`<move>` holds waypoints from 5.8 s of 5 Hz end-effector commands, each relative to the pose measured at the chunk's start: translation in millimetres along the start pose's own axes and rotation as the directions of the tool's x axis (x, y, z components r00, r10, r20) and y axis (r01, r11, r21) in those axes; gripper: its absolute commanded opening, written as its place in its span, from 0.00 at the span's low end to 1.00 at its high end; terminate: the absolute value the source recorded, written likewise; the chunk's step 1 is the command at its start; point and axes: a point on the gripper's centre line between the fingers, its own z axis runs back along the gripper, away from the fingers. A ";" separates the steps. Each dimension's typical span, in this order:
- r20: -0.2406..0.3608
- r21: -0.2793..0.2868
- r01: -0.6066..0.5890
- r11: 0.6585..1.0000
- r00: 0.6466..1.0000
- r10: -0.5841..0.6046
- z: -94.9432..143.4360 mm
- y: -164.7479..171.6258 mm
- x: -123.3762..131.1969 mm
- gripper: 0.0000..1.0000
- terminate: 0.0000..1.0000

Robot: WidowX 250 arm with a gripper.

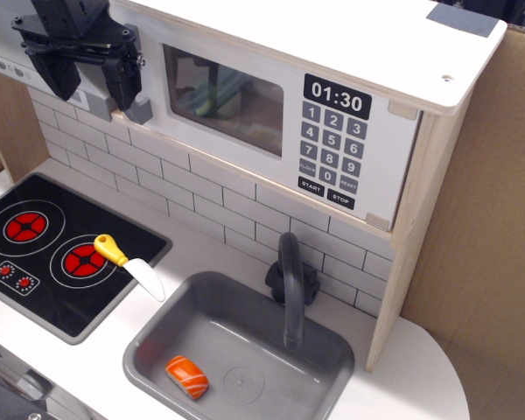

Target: Open microwave

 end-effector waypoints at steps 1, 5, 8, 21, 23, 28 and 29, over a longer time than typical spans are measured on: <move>0.065 0.036 0.009 0.999 0.998 -0.012 5.4 4.9 23.1 1.00 0.00; 0.164 -0.028 0.211 0.977 0.965 -0.204 4.1 -6.6 27.2 0.00 0.00; 0.202 -0.024 0.297 0.955 0.937 -0.286 6.8 -21.5 -15.4 0.00 0.00; 0.012 0.052 0.126 0.991 0.992 -0.127 21.2 -26.5 -45.8 1.00 0.00; -0.050 0.017 0.210 0.978 0.977 -0.209 22.8 -62.1 -85.0 1.00 0.00; 0.005 0.073 0.040 0.997 0.999 -0.040 11.6 -82.7 -36.1 1.00 0.00; 0.005 0.073 0.040 0.997 0.999 -0.040 11.6 -82.7 -36.1 1.00 0.00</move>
